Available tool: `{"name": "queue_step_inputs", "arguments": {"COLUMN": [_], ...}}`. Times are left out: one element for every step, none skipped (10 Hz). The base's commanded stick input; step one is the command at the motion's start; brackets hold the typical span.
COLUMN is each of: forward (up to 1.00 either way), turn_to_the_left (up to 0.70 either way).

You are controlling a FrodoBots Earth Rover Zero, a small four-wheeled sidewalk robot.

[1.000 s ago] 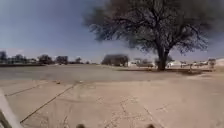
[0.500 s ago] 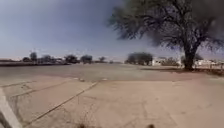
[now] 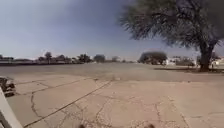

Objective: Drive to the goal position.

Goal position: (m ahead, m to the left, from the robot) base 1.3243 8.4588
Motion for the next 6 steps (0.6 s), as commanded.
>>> {"name": "queue_step_inputs", "arguments": {"forward": [0.7, 0.7, 0.7, 0.7, 0.7, 0.7], "turn_to_the_left": [0.0, 0.0, 0.0, 0.0, 0.0, 0.0]}}
